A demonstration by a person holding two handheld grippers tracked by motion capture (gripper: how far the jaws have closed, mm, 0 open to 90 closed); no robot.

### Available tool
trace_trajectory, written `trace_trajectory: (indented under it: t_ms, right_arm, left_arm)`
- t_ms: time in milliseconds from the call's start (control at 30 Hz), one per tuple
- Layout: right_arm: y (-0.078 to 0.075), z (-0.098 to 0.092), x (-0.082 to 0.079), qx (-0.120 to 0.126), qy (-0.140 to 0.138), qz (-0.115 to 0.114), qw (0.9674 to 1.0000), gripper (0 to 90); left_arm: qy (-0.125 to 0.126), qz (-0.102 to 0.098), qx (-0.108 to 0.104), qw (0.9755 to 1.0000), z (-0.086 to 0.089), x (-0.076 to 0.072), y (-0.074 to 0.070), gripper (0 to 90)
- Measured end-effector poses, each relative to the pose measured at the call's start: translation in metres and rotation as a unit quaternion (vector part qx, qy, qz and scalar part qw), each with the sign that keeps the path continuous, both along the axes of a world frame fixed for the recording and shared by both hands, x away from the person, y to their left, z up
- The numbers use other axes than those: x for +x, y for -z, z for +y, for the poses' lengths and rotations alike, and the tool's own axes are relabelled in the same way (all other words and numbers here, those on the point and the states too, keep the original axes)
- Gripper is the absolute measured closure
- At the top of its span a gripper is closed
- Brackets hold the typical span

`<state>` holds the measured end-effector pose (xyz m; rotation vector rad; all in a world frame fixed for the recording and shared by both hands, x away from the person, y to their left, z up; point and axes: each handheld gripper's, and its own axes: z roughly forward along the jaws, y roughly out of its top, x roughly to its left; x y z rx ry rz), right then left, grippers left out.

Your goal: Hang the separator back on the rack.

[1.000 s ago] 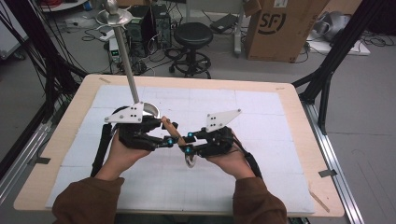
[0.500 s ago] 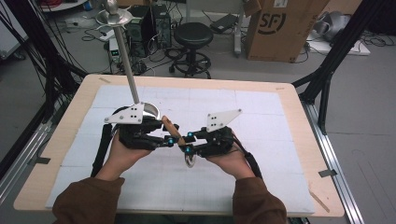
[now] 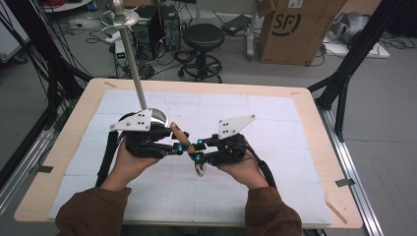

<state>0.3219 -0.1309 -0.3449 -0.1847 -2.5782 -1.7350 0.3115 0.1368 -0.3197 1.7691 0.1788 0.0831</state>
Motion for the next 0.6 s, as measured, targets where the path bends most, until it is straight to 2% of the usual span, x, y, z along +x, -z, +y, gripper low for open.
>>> trace_trajectory:
  t_ms: [367,600]
  right_arm:
    - [0.0014,0.0031,0.0003,0.004,-0.004,0.001,1.0,68.6]
    - [0.0034,0.006,0.0008,0.003,-0.007,0.002,1.0,68.7]
  left_arm:
    - [0.005,0.009,-0.015,0.9998,-0.004,0.0006,0.0008,67.6]
    - [0.004,0.008,-0.011,0.9999,-0.0068,0.0003,0.0014,68.1]
